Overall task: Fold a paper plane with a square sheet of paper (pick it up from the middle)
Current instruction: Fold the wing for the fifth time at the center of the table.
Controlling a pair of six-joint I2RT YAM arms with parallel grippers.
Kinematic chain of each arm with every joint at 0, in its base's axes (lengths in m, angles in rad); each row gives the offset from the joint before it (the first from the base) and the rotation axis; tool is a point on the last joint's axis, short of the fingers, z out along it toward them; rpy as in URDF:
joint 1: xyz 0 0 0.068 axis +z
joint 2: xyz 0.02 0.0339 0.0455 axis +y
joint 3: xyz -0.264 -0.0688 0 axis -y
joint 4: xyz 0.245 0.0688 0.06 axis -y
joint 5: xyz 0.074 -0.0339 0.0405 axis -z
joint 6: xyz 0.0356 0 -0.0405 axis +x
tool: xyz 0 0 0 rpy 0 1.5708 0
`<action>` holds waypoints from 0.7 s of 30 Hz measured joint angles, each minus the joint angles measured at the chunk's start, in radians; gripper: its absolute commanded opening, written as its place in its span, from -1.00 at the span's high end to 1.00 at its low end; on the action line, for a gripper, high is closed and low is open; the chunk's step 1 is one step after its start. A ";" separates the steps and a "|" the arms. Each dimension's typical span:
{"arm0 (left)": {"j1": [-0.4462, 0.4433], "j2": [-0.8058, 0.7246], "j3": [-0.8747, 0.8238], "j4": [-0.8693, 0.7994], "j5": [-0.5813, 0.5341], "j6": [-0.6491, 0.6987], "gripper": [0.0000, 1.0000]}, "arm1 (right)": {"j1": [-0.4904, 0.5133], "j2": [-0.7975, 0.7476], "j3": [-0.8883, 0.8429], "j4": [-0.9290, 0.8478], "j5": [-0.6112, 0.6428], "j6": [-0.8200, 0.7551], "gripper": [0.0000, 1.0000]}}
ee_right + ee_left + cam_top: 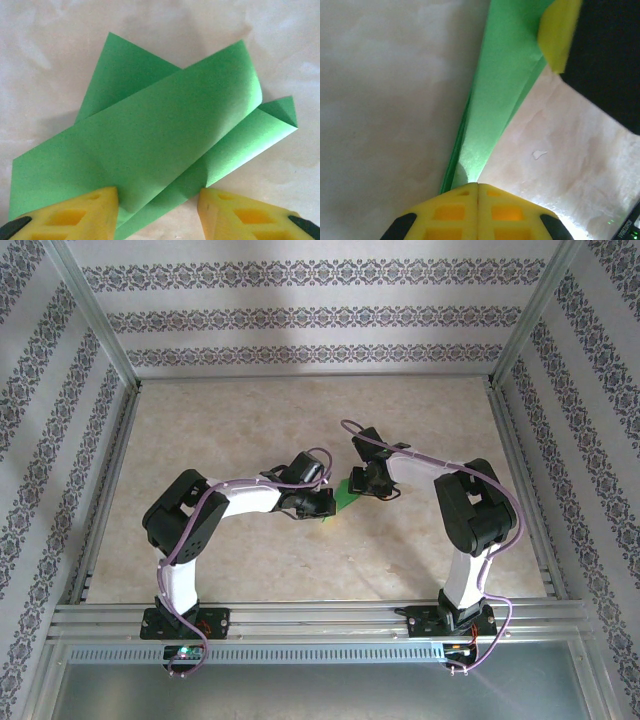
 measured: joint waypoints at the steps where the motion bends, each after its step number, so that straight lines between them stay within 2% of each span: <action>1: 0.001 -0.003 0.000 0.003 0.000 0.000 0.84 | 0.000 0.002 0.002 -0.002 0.001 0.000 0.04; 8: 0.003 -0.004 0.022 0.018 -0.006 0.000 0.83 | 0.000 0.005 0.005 -0.007 0.005 -0.001 0.06; 21: 0.003 0.048 0.052 0.014 -0.010 0.000 0.85 | -0.006 0.006 0.005 -0.013 0.007 -0.004 0.23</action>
